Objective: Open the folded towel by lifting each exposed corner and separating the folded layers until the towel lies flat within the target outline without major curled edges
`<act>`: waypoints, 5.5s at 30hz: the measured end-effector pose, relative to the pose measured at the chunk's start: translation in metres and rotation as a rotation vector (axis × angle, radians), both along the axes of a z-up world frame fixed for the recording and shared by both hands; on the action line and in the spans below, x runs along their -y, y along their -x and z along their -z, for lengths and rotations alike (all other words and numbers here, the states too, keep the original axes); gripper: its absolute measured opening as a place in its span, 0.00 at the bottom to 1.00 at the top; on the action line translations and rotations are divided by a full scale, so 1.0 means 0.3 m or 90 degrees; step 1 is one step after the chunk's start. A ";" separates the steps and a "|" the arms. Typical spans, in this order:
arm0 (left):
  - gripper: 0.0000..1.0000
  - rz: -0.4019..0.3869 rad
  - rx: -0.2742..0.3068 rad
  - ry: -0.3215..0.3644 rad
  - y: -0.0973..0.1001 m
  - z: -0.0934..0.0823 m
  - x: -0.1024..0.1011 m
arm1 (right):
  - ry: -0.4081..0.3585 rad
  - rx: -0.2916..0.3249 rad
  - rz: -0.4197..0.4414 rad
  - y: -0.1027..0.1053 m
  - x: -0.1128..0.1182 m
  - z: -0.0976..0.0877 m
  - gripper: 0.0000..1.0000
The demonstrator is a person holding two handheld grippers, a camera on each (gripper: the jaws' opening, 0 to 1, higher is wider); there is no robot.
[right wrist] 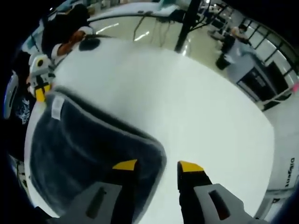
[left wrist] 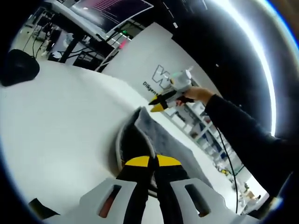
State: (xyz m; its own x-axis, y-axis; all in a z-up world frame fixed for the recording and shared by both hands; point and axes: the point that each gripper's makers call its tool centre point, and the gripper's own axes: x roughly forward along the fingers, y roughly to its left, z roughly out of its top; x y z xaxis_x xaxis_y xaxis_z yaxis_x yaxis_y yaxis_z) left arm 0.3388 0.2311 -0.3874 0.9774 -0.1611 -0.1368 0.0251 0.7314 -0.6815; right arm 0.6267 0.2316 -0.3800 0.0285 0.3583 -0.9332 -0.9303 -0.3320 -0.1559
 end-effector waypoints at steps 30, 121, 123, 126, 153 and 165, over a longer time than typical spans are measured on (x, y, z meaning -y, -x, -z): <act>0.03 0.002 0.007 0.012 0.000 -0.005 0.002 | -0.008 -0.028 0.031 -0.012 -0.029 0.044 0.00; 0.01 0.221 0.163 -0.190 0.048 -0.230 0.401 | -0.102 0.127 0.051 0.038 0.195 -0.156 0.00; 0.01 0.226 0.166 -0.194 0.047 -0.235 0.413 | -0.104 0.126 0.054 0.042 0.204 -0.159 0.00; 0.01 0.230 0.170 -0.197 0.047 -0.240 0.427 | -0.107 0.132 0.056 0.046 0.217 -0.171 0.00; 0.01 0.267 0.198 -0.295 0.031 -0.281 0.556 | -0.122 0.180 0.085 0.046 0.410 -0.204 0.00; 0.01 0.278 0.216 -0.355 0.030 -0.287 0.609 | -0.136 0.200 0.108 0.055 0.479 -0.223 0.00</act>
